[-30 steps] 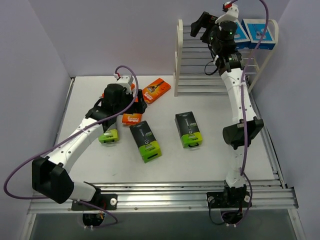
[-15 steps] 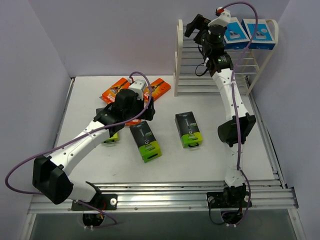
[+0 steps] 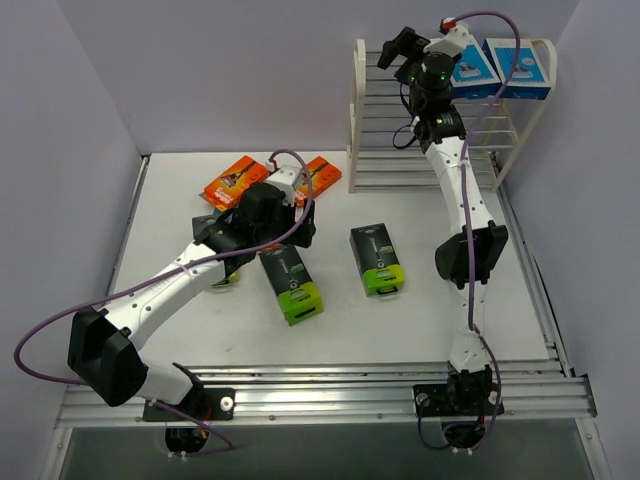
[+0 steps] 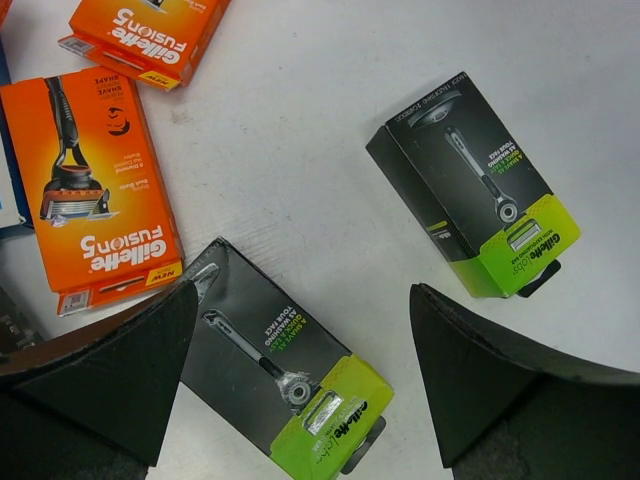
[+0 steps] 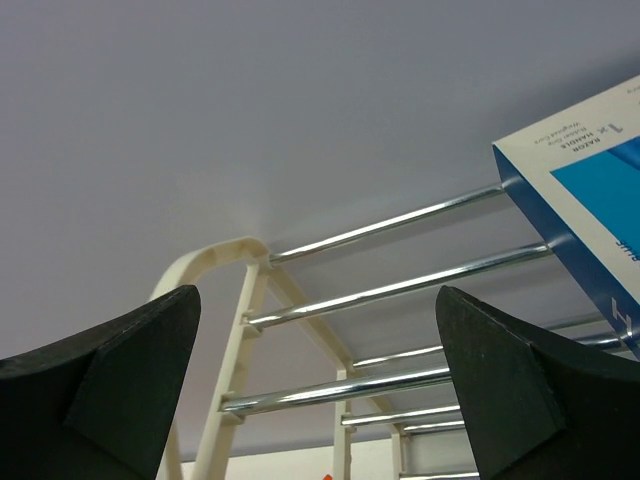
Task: Place and organize the shaving razors onto the shelf
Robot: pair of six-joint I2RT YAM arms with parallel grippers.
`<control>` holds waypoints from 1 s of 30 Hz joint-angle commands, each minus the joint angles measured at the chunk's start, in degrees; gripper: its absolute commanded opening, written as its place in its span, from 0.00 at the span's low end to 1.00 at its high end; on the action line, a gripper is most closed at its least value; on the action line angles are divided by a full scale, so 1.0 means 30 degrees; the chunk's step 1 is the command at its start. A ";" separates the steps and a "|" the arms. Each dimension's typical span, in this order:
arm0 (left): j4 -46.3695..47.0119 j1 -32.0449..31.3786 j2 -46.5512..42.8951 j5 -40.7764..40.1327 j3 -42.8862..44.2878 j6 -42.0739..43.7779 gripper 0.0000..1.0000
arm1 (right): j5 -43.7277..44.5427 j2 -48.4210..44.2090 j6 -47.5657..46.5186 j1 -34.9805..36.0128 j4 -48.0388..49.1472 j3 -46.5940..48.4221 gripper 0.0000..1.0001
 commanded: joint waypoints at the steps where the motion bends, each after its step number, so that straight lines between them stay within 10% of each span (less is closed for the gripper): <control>1: 0.0072 -0.0217 0.0168 -0.0309 0.0801 0.0306 0.95 | 0.0109 0.0307 0.0133 -0.0195 0.1722 0.0497 1.00; 30: 0.0013 -0.0481 0.1457 -0.0279 0.0889 0.0276 0.95 | 0.0578 0.1685 -0.0746 -0.1132 0.3802 -0.0088 1.00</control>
